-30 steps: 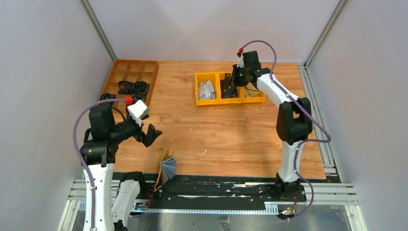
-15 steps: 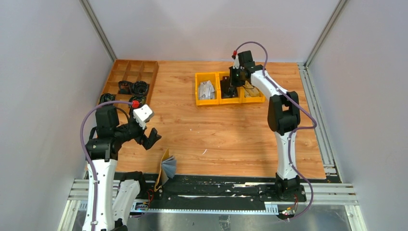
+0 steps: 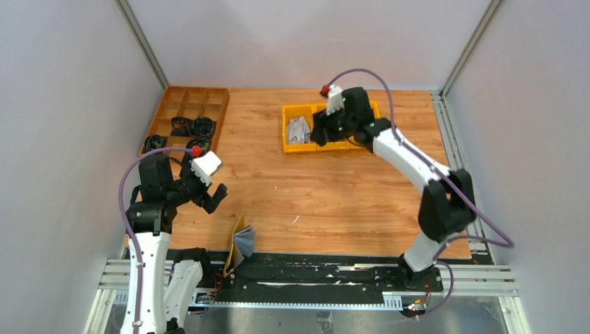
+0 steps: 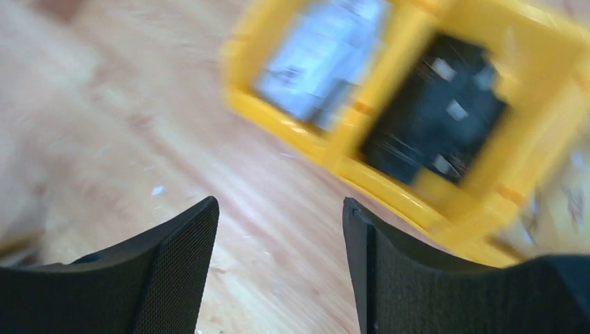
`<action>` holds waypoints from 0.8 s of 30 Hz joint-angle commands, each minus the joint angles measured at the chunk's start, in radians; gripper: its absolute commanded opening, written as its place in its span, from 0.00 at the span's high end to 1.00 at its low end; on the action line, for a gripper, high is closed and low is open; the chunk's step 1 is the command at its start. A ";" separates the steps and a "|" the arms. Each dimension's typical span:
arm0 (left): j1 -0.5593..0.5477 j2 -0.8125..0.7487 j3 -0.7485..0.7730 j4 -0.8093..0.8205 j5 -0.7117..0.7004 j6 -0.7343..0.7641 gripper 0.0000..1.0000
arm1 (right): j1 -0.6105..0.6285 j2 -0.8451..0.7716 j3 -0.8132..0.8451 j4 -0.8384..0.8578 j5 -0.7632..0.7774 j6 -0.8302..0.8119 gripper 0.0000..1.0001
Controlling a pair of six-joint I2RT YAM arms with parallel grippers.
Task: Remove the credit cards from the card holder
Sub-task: Place the credit card in the storage box, then pick up the card holder from the corner of the board.
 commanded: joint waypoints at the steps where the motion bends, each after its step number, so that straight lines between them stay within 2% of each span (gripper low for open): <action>1: -0.002 0.012 -0.008 0.192 -0.109 -0.187 0.00 | 0.262 -0.207 -0.272 0.278 -0.183 -0.345 0.29; 4: 0.000 0.038 0.008 0.252 -0.154 -0.302 0.00 | 0.420 -0.245 -0.352 0.318 -0.237 -0.503 0.27; 5: 0.000 0.053 0.020 0.257 -0.162 -0.325 0.00 | 0.471 -0.241 -0.352 0.309 -0.262 -0.532 0.23; 7: 0.003 0.075 0.036 0.251 -0.178 -0.365 0.00 | 0.526 -0.223 -0.332 0.277 -0.280 -0.570 0.18; 12: 0.021 0.087 0.058 0.236 -0.187 -0.403 0.00 | 0.662 -0.139 -0.241 0.183 -0.282 -0.667 0.15; 24: 0.030 0.079 0.079 0.185 -0.145 -0.419 0.00 | 0.770 0.023 -0.097 0.094 -0.220 -0.811 0.14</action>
